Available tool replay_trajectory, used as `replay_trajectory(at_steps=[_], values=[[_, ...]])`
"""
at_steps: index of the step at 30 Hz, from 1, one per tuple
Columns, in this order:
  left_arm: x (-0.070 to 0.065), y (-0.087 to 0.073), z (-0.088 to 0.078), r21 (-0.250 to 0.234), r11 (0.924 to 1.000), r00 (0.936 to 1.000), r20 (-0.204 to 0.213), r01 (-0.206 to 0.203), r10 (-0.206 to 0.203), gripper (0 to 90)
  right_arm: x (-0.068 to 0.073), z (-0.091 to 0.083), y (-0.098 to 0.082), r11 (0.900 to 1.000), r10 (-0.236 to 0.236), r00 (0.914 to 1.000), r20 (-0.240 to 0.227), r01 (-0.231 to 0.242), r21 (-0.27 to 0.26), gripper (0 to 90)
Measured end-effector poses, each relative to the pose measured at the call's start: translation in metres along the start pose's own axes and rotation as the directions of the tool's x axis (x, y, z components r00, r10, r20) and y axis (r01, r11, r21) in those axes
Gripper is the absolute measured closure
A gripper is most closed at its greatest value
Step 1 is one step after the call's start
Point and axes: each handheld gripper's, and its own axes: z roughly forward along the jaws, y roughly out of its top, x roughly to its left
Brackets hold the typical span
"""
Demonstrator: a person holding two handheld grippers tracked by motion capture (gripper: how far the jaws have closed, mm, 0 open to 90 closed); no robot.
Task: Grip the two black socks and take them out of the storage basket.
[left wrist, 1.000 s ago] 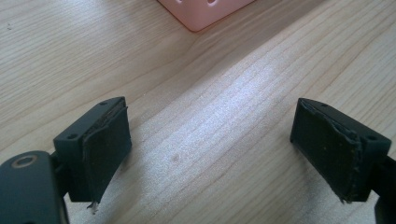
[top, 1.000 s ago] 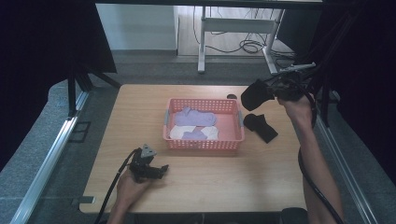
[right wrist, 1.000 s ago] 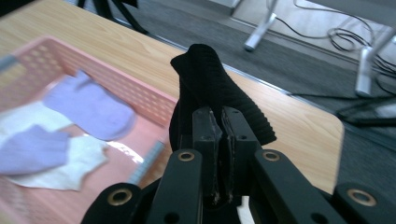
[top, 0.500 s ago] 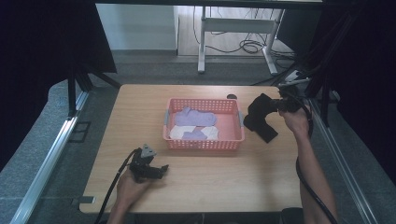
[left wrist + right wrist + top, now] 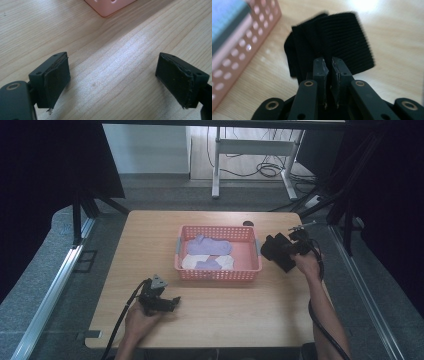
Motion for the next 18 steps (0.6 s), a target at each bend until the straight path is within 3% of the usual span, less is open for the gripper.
replay_trajectory(at_steps=[5, 11, 18], values=[[0.0, 0.0, 0.0, 0.0, 1.0, 1.0, -0.001, -0.004, 0.004, 11.9, 0.0, 0.005, -0.006, 1.0, 0.011, 0.9999, -0.002, -0.011, 0.003, 74.4], [0.0, 0.0, 0.0, 0.0, 1.0, 1.0, 0.0, -0.003, 0.003, 11.9, 0.0, -0.009, -0.001, 0.999, 0.01, 0.9999, 0.003, -0.01, -0.041, 56.6], [0.0, 0.0, 0.0, 0.0, 1.0, 1.0, 0.0, -0.004, 0.004, 11.9, 0.002, -0.021, 0.003, 0.998, -0.005, 1.0, -0.006, 0.004, -0.069, 43.2]])
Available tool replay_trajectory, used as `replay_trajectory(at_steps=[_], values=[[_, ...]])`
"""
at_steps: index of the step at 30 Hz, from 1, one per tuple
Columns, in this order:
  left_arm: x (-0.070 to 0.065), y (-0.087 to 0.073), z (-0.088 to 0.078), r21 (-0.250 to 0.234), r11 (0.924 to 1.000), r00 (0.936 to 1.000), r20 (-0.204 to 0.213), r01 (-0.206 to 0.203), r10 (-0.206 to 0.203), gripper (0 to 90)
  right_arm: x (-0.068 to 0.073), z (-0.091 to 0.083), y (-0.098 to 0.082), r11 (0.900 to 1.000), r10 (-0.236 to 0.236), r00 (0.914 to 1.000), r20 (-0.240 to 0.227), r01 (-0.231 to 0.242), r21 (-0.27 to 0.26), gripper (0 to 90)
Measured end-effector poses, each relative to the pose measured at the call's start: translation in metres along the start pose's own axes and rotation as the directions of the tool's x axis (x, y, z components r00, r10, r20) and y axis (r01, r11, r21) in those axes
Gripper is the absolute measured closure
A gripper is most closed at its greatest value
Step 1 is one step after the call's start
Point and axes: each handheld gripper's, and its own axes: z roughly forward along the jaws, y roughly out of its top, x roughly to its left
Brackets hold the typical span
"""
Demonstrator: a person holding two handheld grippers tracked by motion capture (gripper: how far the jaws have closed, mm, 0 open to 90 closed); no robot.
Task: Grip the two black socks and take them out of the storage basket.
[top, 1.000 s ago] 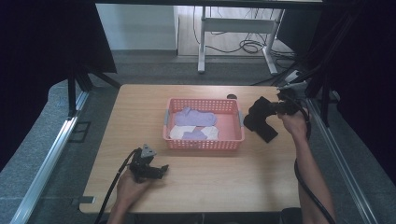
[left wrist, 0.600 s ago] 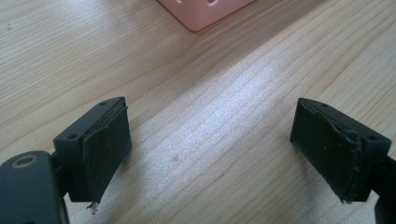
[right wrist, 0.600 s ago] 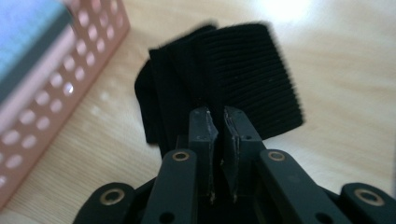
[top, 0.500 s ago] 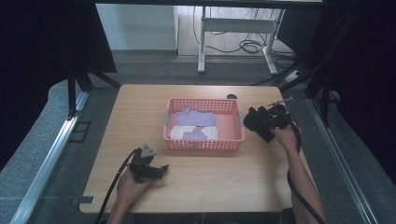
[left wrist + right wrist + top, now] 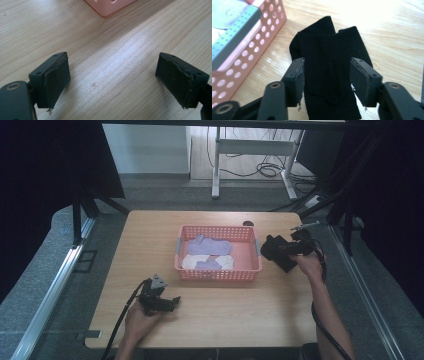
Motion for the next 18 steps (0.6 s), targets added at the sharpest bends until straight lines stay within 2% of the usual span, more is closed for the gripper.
replay_trajectory(at_steps=[3, 8, 18], values=[[0.0, 0.0, 0.0, 0.0, 1.0, 1.0, -0.001, 0.0, 0.0, 11.9, 0.002, -0.005, 0.003, 1.0, 0.001, 0.9999, -0.012, -0.001, -0.012, 38.6], [0.0, 0.0, 0.0, 0.0, 1.0, 1.0, 0.0, -0.001, 0.001, 11.9, 0.007, -0.015, 0.008, 0.999, -0.03, 0.9992, -0.027, 0.029, -0.039, 34.6], [0.0, 0.0, 0.0, 0.003, 1.0, 1.0, 0.0, -0.004, 0.004, 11.9, 0.026, -0.035, 0.015, 0.995, -0.087, 0.9937, -0.071, 0.083, -0.055, 27.4]])
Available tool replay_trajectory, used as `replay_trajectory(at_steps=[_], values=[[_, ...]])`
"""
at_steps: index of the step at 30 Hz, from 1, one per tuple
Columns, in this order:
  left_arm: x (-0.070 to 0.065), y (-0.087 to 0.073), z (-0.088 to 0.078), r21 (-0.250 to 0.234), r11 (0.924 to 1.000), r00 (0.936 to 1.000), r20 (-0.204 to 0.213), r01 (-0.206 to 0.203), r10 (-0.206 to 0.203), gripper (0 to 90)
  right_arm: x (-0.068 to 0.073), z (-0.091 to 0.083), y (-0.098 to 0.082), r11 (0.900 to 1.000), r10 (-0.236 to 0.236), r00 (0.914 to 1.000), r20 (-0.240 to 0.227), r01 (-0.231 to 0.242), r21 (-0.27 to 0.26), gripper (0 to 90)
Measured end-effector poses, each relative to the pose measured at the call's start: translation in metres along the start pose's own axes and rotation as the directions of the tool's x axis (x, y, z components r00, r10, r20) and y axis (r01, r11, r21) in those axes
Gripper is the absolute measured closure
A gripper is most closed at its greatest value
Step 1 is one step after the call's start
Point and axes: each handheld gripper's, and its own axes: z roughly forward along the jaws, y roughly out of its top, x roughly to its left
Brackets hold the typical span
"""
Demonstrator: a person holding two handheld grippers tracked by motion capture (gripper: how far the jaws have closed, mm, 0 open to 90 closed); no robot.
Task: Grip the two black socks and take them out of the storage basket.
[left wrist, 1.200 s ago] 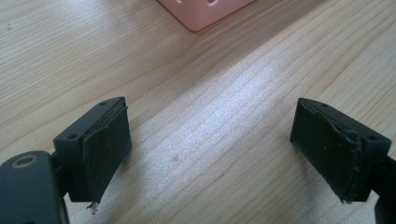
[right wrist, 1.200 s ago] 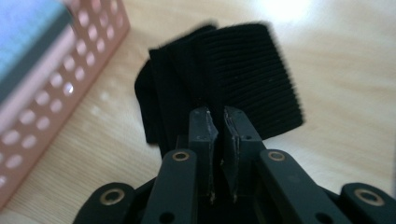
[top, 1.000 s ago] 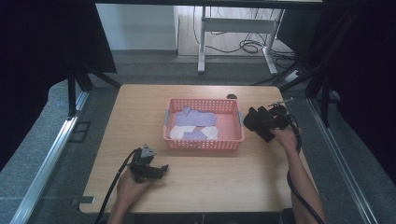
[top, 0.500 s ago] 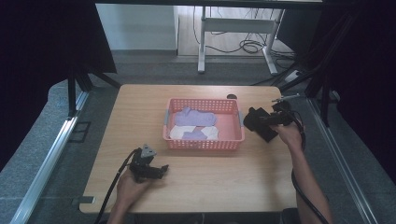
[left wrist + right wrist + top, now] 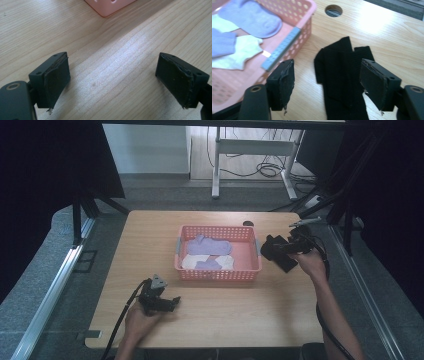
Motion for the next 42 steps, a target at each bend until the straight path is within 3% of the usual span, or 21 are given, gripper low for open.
replay_trajectory(at_steps=[13, 26, 33, 42], values=[[0.0, 0.0, 0.0, 0.0, 1.0, 1.0, 0.0, -0.002, 0.002, 11.9, 0.025, -0.024, 0.003, 0.998, -0.063, 0.9978, -0.02, 0.062, -0.02, 19.0], [0.0, 0.0, 0.0, 0.0, 1.0, 1.0, -0.001, -0.006, 0.006, 11.9, 0.05, -0.04, -0.014, 0.993, -0.113, 0.9915, -0.065, 0.111, -0.037, 16.1], [0.0, 0.0, 0.0, 0.0, 1.0, 1.0, 0.0, -0.003, 0.003, 11.9, 0.063, -0.038, -0.03, 0.992, -0.126, 0.9877, -0.092, 0.124, -0.027, 15.5], [0.0, 0.0, 0.0, -0.003, 1.0, 1.0, 0.0, 0.002, -0.002, 11.9, 0.079, -0.022, -0.054, 0.99, -0.141, 0.9818, -0.127, 0.142, 0.001, 15.3]])
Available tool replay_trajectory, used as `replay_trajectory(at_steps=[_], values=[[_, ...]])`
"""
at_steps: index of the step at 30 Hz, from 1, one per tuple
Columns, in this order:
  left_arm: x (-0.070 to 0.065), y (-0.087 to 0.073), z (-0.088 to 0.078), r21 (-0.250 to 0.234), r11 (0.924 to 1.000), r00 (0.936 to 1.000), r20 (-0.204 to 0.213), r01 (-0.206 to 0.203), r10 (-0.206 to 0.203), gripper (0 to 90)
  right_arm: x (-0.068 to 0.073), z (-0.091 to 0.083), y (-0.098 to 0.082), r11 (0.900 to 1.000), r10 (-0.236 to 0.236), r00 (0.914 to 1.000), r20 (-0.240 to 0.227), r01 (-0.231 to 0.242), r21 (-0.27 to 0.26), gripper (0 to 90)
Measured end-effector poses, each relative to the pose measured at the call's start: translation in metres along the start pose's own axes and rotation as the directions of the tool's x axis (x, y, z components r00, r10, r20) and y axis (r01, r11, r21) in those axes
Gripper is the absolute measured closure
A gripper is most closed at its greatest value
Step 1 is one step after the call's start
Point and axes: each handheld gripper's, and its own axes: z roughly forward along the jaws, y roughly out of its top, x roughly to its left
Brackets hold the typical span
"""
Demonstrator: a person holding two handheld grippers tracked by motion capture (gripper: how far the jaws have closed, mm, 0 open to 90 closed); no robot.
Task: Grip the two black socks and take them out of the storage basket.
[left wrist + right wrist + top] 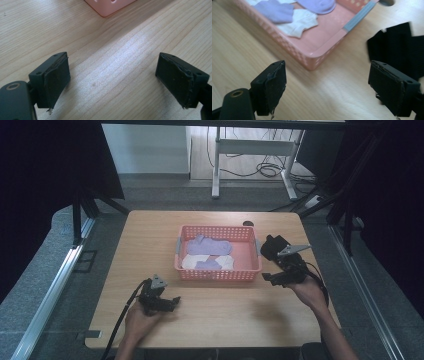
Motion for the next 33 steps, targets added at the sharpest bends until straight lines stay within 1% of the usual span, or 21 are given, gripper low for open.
replay_trajectory(at_steps=[4, 6, 9, 14, 17, 22, 25, 26, 27, 33], values=[[0.0, 0.0, 0.0, 0.001, 1.0, 1.0, 0.0, 0.0, 0.0, 11.9, 0.007, 0.008, -0.009, 1.0, -0.015, 0.9999, -0.004, 0.015, 0.01, 15.2], [0.0, 0.0, 0.0, 0.0, 1.0, 1.0, 0.0, 0.001, -0.001, 11.9, 0.01, 0.011, -0.014, 1.0, -0.02, 0.9998, -0.008, 0.02, 0.003, 15.2], [0.0, 0.0, 0.0, 0.0, 1.0, 1.0, 0.0, 0.001, -0.001, 11.9, 0.013, 0.018, -0.022, 1.0, -0.005, 0.9995, -0.031, 0.005, 0.0, 14.6], [0.0, 0.0, 0.0, -0.001, 1.0, 1.0, 0.0, 0.001, -0.001, 11.9, 0.018, 0.033, -0.036, 1.0, 0.0, 0.9993, -0.038, 0.001, 0.023, 14.6], [0.0, 0.0, 0.0, -0.001, 1.0, 1.0, -0.001, 0.001, -0.001, 11.9, 0.02, 0.042, -0.043, 0.999, -0.007, 0.9992, -0.039, 0.009, 0.035, 14.5], [0.0, 0.0, 0.0, -0.002, 1.0, 1.0, 0.0, -0.001, 0.001, 11.9, 0.022, 0.056, -0.053, 0.999, -0.004, 0.9978, -0.065, 0.007, 0.043, 14.0], [0.0, 0.0, 0.0, -0.002, 1.0, 1.0, 0.0, 0.001, -0.001, 11.9, 0.023, 0.063, -0.058, 0.998, -0.013, 0.9982, -0.059, 0.016, 0.053, 14.0], [0.0, 0.0, 0.0, -0.002, 1.0, 1.0, -0.001, 0.001, -0.001, 11.9, 0.023, 0.066, -0.06, 0.998, -0.018, 0.998, -0.06, 0.021, 0.055, 10.9], [0.0, 0.0, 0.0, -0.002, 1.0, 1.0, -0.001, 0.001, -0.001, 12.0, 0.024, 0.068, -0.061, 0.999, -0.028, 0.9985, -0.048, 0.03, 0.045, 9.0], [0.0, 0.0, 0.0, -0.002, 1.0, 1.0, -0.001, 0.001, -0.001, 12.0, 0.026, 0.068, -0.065, 0.999, -0.026, 0.9988, -0.042, 0.027, 0.02, 7.5]])
